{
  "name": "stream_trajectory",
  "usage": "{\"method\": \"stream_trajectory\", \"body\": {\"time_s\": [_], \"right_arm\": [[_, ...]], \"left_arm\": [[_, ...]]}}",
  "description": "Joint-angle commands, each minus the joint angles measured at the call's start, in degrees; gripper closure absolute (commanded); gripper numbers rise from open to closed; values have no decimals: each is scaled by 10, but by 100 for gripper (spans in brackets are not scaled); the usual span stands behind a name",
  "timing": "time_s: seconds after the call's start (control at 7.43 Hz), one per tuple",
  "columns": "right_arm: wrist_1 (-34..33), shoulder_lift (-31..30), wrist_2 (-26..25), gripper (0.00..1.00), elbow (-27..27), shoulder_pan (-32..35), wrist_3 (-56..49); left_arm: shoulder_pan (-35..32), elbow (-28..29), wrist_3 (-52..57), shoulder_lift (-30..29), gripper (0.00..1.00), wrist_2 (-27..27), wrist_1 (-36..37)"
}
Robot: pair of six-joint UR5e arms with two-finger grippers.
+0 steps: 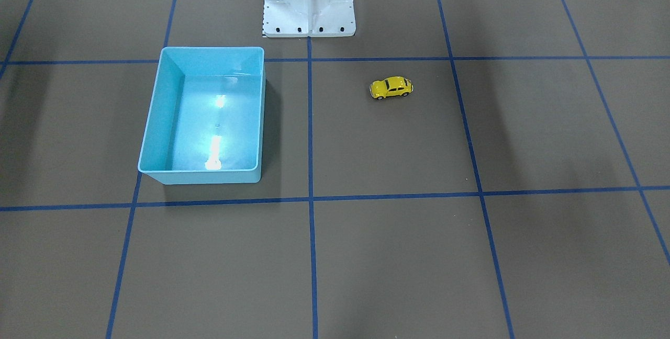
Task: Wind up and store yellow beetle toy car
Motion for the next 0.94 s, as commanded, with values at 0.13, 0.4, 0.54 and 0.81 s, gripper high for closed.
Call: {"method": "stream_trajectory", "body": {"time_s": [0.13,0.4,0.54,0.81], "right_arm": [[1,0,1,0,-1,0,2],[2,0,2,0,-4,-1,3],[2,0,3,0,-4,-1,2],[2,0,2,0,-5,-1,2]], "left_arm": [[1,-3,5,4,0,1,-4],[1,-10,5,1,0,-1,-4],[1,-12,5,1,0,-1,-4],[4,-11,5,0,0,2,-4]]}}
